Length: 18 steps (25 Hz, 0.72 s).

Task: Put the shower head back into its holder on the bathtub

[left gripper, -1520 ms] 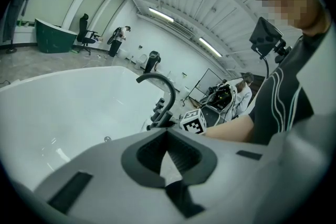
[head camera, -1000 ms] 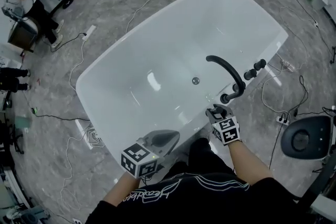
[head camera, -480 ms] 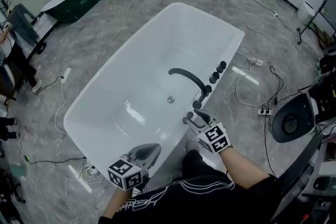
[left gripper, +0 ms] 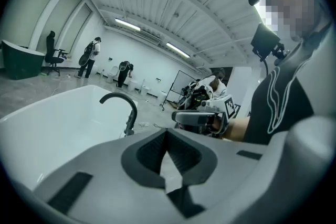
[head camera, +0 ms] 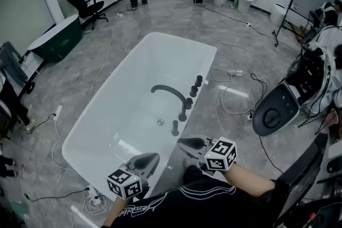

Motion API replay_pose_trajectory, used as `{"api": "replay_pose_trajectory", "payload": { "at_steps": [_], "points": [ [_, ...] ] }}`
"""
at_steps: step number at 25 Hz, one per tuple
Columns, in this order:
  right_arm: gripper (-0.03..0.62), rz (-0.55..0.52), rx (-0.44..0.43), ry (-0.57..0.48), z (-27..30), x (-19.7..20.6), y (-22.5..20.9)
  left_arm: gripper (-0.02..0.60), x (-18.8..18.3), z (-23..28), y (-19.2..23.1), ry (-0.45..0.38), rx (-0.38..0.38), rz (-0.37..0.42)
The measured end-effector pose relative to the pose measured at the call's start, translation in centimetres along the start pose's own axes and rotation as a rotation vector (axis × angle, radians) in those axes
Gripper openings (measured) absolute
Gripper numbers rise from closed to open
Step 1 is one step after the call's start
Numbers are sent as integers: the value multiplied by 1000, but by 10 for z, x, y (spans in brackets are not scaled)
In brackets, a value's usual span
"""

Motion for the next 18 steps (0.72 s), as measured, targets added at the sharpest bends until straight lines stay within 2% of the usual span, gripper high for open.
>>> {"api": "replay_pose_trajectory", "payload": {
  "at_steps": [3, 7, 13, 18],
  "points": [
    [21, -12, -15, -37, -7, -5, 18, 5, -6, 5, -12, 2, 30, 38],
    [14, -74, -26, -18, -6, -4, 31, 5, -4, 7, -18, 11, 55, 65],
    [14, -53, -24, -19, -9, 5, 38, 5, 3, 8, -22, 30, 81, 60],
    [14, -86, -9, 1, -12, 6, 39, 5, 0, 11, -23, 24, 88, 53]
  ]
}}
Point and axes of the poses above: the fingertips, and each gripper's own axes: z forward along the fingers, y to its left, x out of its underside, the point moved 8 cm from there along -z, backward along the fingers, and after that the axes turned 1 degree about y, right-handed, at the moved point
